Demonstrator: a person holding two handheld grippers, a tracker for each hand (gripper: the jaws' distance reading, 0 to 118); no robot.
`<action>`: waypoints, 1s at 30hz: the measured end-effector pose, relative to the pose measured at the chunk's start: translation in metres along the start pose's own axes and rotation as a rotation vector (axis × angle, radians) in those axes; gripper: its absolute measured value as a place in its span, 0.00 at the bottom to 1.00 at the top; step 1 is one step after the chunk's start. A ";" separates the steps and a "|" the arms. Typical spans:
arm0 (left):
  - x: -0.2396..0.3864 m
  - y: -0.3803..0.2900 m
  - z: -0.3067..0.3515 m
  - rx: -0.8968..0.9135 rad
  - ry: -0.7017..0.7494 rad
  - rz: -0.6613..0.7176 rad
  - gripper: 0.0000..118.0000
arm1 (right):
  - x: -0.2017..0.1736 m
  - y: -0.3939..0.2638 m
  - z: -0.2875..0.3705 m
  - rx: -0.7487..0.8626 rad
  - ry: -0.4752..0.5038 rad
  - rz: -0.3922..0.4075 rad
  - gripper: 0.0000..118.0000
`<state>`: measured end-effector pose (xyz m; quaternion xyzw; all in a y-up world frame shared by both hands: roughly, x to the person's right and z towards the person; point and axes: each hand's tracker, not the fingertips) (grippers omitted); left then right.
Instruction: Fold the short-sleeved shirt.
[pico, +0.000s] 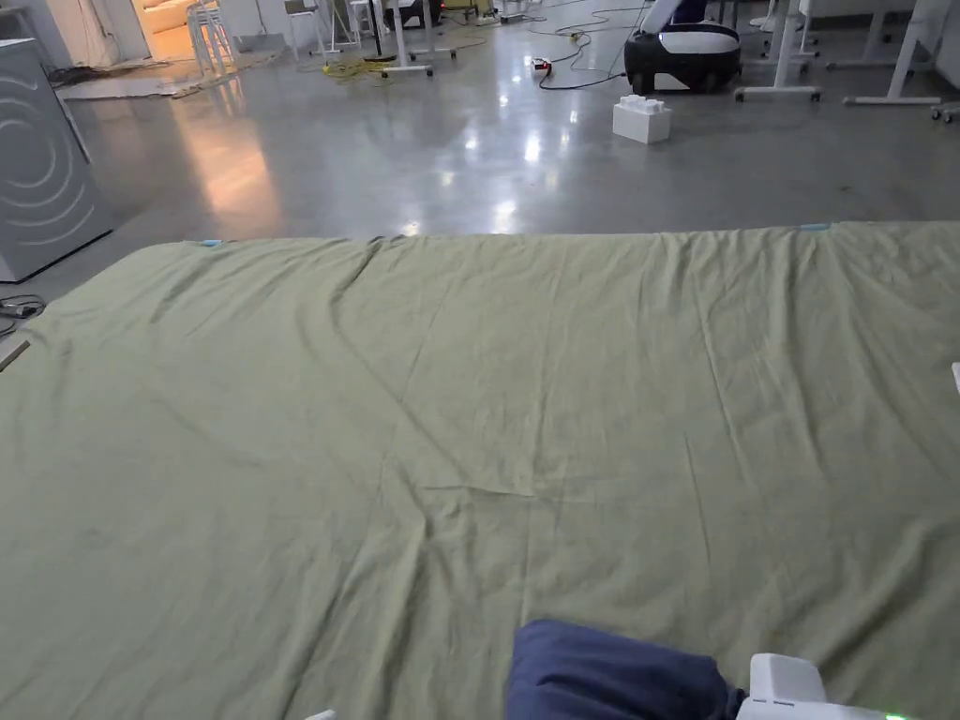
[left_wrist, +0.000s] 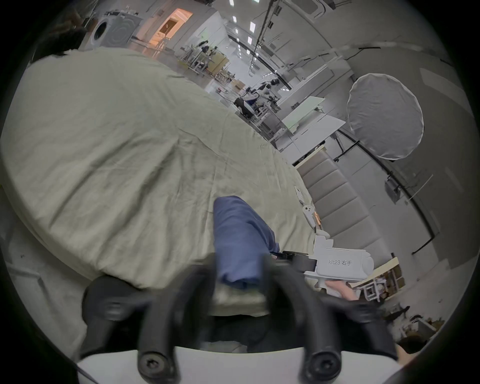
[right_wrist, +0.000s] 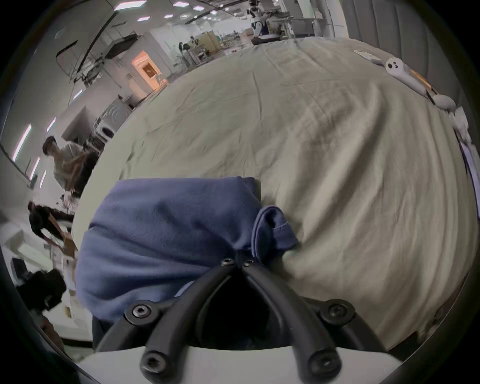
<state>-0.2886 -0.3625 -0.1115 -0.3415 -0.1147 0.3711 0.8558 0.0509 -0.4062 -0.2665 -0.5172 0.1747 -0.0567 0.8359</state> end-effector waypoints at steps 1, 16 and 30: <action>-0.003 0.004 -0.010 -0.024 -0.011 0.002 0.66 | -0.001 0.003 0.001 -0.008 -0.003 -0.006 0.00; -0.065 0.049 -0.150 -0.276 -0.237 0.271 0.72 | 0.013 0.001 -0.005 -0.015 0.055 -0.077 0.00; -0.029 0.086 -0.063 -0.141 -0.119 0.136 0.29 | 0.022 -0.027 0.075 0.280 0.319 -0.288 0.00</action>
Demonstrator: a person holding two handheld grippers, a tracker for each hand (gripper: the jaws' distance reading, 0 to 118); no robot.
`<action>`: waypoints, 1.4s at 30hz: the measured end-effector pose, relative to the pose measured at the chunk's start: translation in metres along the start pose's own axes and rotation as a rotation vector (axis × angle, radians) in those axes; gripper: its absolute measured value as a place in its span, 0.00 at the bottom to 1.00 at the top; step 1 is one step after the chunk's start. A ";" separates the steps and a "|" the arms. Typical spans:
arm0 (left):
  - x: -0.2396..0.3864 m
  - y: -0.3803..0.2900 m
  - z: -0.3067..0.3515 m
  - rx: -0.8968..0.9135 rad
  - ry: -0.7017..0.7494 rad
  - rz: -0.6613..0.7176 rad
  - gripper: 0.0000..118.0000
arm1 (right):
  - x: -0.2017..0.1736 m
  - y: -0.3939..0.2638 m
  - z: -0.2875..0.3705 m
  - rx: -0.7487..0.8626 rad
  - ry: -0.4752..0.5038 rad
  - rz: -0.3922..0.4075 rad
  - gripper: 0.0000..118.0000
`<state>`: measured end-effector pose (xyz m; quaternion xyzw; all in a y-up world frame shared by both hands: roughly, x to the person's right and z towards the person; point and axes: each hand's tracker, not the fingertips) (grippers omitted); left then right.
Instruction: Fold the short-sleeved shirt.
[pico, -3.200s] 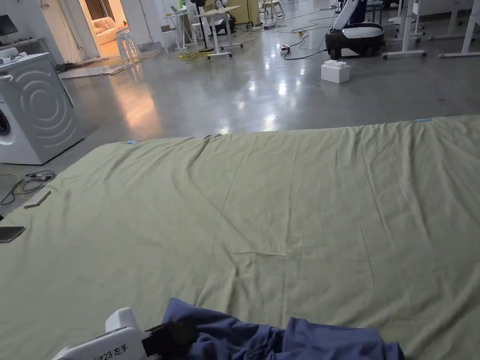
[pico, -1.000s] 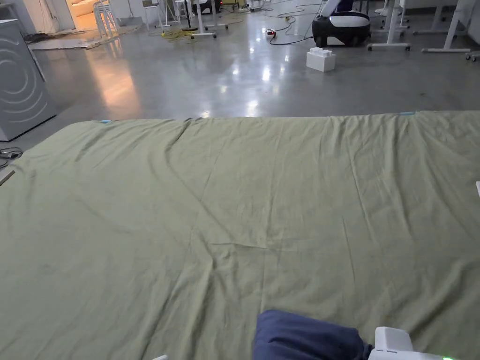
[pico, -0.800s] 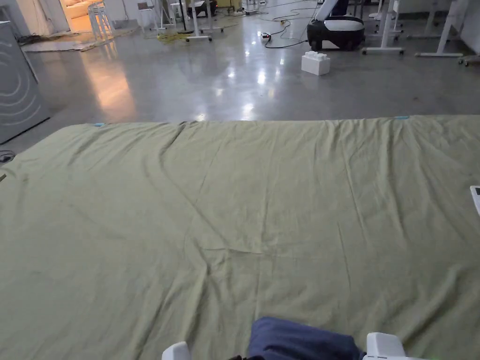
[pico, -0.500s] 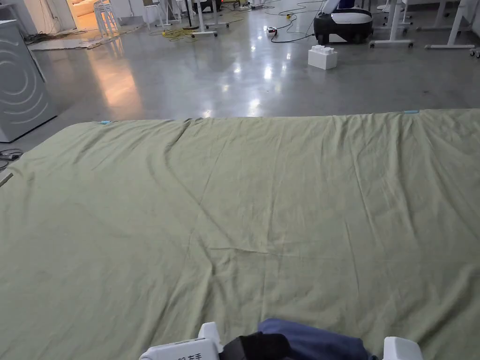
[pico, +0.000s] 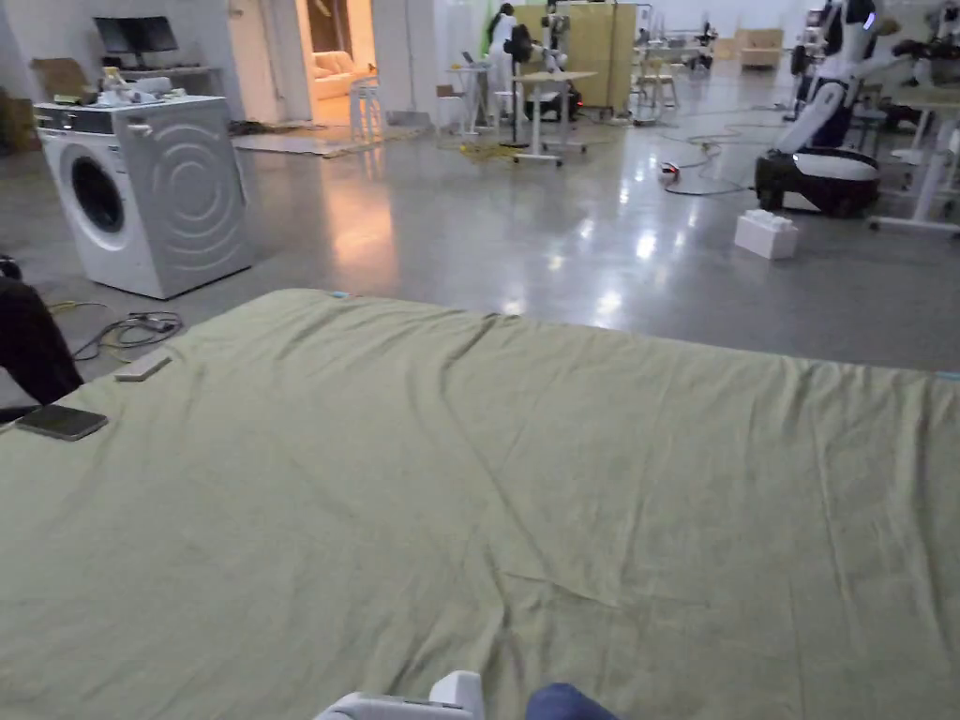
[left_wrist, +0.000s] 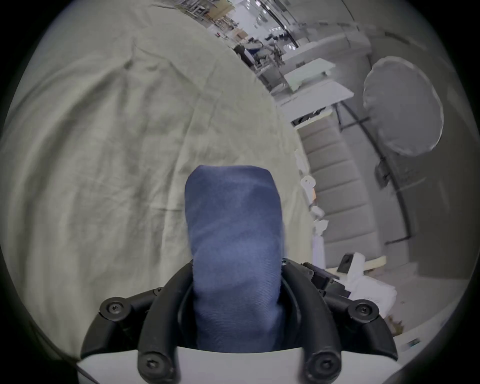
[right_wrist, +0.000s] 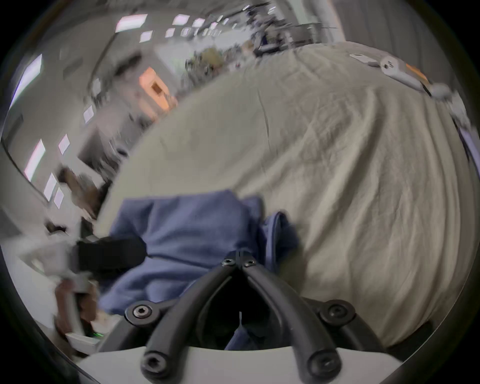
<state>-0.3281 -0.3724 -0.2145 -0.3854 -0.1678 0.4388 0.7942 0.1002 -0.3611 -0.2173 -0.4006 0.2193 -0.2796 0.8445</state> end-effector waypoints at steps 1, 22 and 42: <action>-0.006 0.014 0.025 0.032 0.023 -0.029 0.29 | 0.000 0.000 0.015 0.017 0.009 0.002 0.00; -0.141 0.136 0.203 0.338 0.858 0.093 0.73 | 0.042 -0.021 0.106 0.124 -0.177 0.033 0.00; 0.224 -0.044 0.153 0.691 0.475 -0.935 0.53 | -0.116 0.056 0.154 0.521 -0.022 0.631 0.00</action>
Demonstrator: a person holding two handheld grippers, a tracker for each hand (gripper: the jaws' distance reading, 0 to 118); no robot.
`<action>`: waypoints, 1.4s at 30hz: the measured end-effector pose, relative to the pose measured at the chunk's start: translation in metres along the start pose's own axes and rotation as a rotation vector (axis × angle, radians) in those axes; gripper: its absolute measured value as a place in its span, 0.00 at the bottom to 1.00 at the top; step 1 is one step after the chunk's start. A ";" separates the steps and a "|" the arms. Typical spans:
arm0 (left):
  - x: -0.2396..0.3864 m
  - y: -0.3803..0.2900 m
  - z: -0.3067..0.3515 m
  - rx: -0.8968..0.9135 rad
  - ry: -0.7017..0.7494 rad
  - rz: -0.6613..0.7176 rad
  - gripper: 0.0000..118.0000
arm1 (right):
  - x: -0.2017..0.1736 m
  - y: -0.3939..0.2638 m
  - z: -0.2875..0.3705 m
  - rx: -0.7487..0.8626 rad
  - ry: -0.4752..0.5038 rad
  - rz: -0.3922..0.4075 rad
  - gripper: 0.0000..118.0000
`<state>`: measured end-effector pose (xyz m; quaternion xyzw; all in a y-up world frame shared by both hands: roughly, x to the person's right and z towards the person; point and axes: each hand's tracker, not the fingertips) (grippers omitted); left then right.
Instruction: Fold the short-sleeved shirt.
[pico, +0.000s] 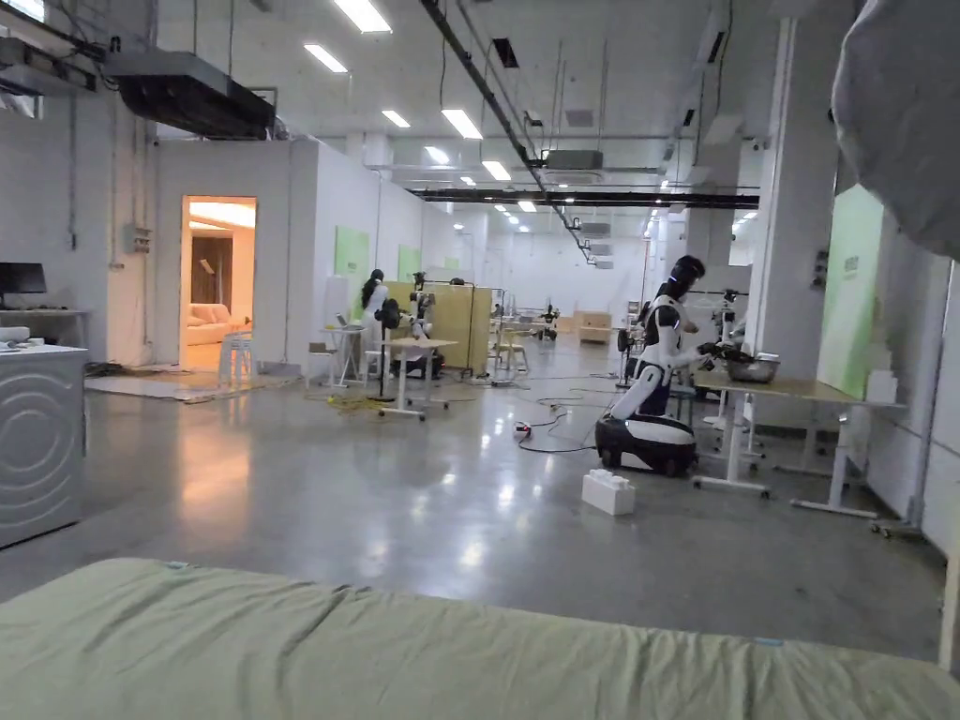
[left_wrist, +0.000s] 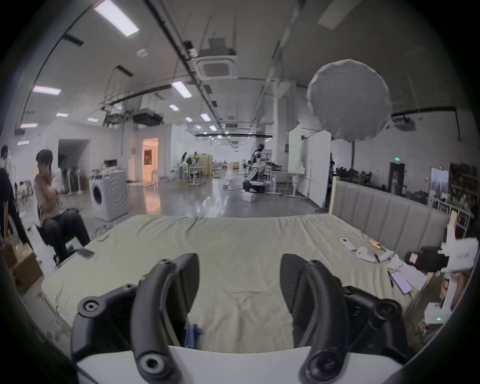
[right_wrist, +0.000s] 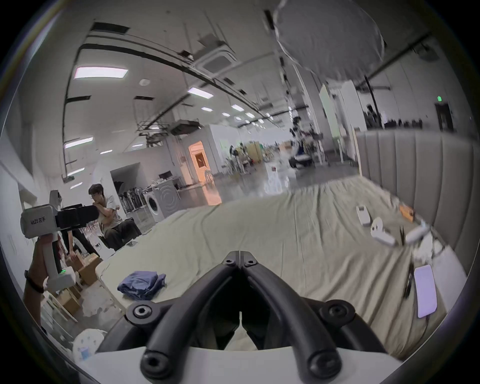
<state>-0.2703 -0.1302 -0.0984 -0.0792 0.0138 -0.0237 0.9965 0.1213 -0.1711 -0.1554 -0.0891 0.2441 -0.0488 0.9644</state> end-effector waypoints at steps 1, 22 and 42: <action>0.011 0.000 0.003 0.014 -0.074 0.002 0.52 | -0.002 0.004 0.000 0.004 -0.001 0.029 0.00; 0.030 -0.021 0.067 -0.013 0.015 0.034 0.00 | -0.001 -0.001 0.051 0.017 -0.108 0.050 0.00; 0.053 -0.021 0.067 0.050 -0.001 0.054 0.97 | -0.012 -0.001 0.055 0.044 -0.145 0.038 0.98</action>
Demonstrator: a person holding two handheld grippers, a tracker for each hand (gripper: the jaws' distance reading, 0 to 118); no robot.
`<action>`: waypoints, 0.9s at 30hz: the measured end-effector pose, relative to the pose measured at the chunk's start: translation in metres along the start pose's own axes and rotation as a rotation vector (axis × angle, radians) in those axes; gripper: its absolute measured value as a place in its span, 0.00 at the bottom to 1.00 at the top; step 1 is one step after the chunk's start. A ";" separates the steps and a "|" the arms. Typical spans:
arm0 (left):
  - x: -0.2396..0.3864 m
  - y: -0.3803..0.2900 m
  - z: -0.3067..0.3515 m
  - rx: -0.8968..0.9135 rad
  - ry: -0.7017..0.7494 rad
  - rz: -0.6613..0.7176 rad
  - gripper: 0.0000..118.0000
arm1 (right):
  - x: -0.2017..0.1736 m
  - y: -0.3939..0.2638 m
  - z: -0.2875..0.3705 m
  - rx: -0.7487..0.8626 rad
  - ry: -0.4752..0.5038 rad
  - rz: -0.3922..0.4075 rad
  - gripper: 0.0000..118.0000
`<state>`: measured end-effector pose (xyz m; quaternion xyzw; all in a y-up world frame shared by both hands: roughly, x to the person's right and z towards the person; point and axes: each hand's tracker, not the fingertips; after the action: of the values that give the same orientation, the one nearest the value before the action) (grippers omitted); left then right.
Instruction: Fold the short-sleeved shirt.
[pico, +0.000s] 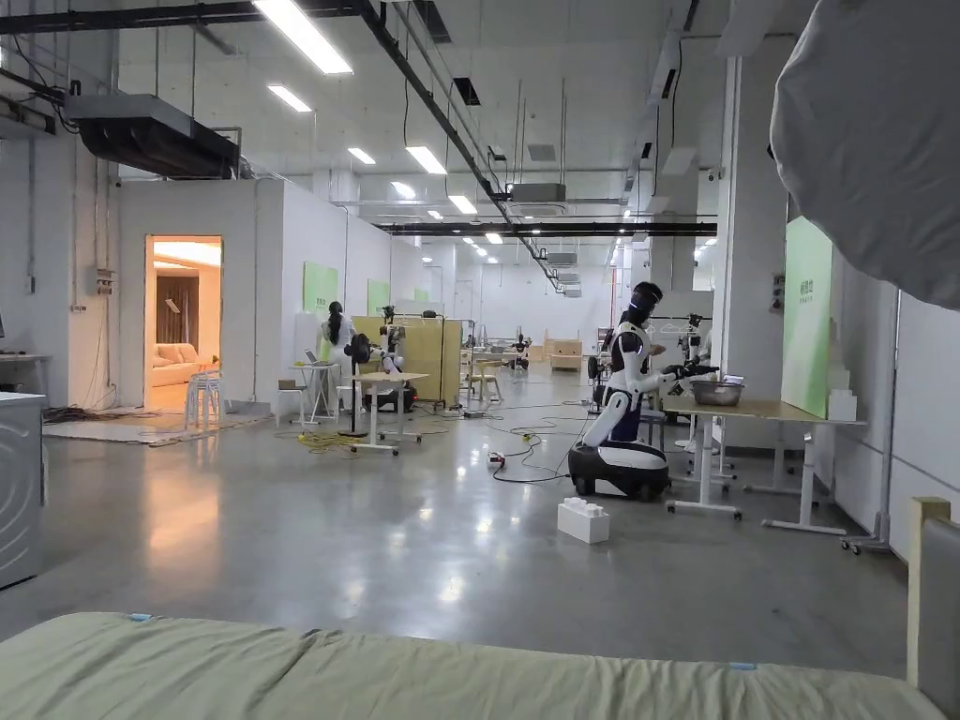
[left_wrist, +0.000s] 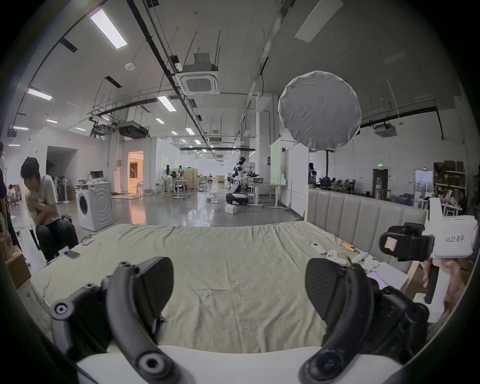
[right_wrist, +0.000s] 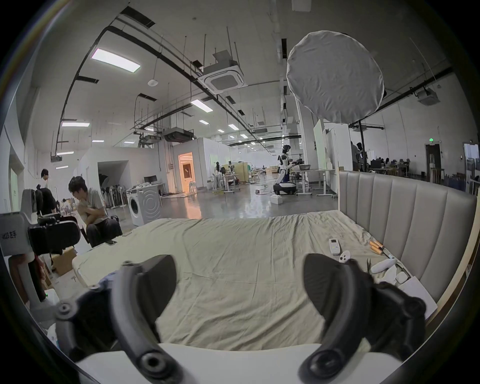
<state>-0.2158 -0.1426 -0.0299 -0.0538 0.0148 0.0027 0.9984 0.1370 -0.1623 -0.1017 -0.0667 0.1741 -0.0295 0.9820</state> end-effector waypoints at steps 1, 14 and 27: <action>-0.001 0.000 0.000 0.002 0.006 0.011 0.99 | 0.000 -0.002 0.000 -0.003 0.002 0.006 1.00; 0.006 0.001 0.001 0.009 -0.005 -0.057 1.00 | -0.008 -0.011 -0.002 -0.026 0.003 0.079 1.00; 0.006 -0.002 0.001 -0.009 -0.012 -0.064 1.00 | -0.006 -0.007 0.000 -0.045 -0.012 0.059 1.00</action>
<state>-0.2098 -0.1447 -0.0287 -0.0588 0.0072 -0.0291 0.9978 0.1310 -0.1683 -0.0987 -0.0836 0.1709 0.0040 0.9817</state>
